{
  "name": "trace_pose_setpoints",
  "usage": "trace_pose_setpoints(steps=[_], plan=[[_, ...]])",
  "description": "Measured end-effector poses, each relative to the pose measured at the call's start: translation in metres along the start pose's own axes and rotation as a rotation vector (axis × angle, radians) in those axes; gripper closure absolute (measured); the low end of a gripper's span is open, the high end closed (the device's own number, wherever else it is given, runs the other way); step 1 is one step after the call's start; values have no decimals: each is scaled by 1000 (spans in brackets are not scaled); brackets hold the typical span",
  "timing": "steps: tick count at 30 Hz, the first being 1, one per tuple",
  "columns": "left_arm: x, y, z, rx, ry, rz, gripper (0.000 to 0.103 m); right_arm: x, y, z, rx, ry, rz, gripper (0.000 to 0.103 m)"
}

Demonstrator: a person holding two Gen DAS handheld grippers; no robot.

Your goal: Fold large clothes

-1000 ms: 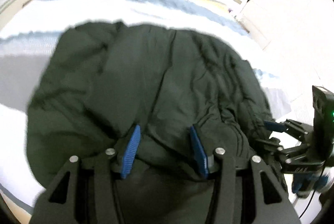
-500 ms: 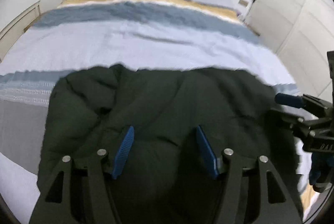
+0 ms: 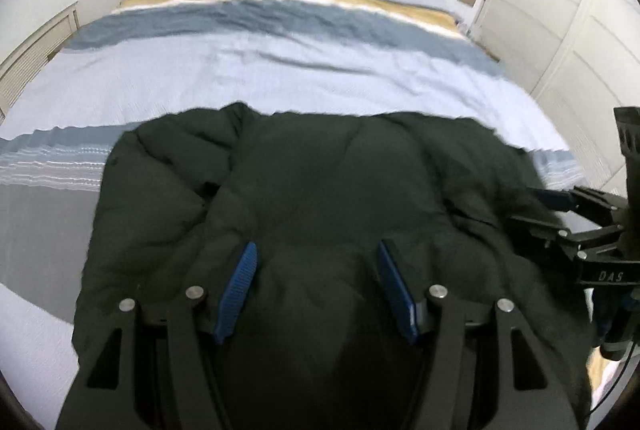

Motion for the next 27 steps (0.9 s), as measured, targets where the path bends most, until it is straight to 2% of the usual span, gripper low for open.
trace_pose_setpoints(steps=[4,7,9,12,15,20,27], plan=[[15,32,13,23,-15,48,42,-18,38,13,39,19,-49,29],[30,40,33,-4,-37,79,42,-31,58,36,36,34,-75,29],[39,37,51,-38,-49,72,42,-38,55,54,-4,55,-71,29],[43,34,63,-36,-61,46,42,-41,39,77,-65,68,-46,29],[42,32,70,-41,-34,35,40,-38,32,93,-79,57,-21,28],[46,33,82,-39,-63,6,36,-30,24,104,-97,22,4,28],[42,37,91,-44,-41,-4,34,-34,17,106,-107,-13,47,27]])
Point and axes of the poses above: each gripper's, at about its wrist camera, not at the fingertips, and y roughly against the way its jaws point, x to its right, z to its underside, the point moved 1 cm from there along -y, roughly the way its jaws point, and after that the axes turned 6 degrees about x, right-handed, at the moved point
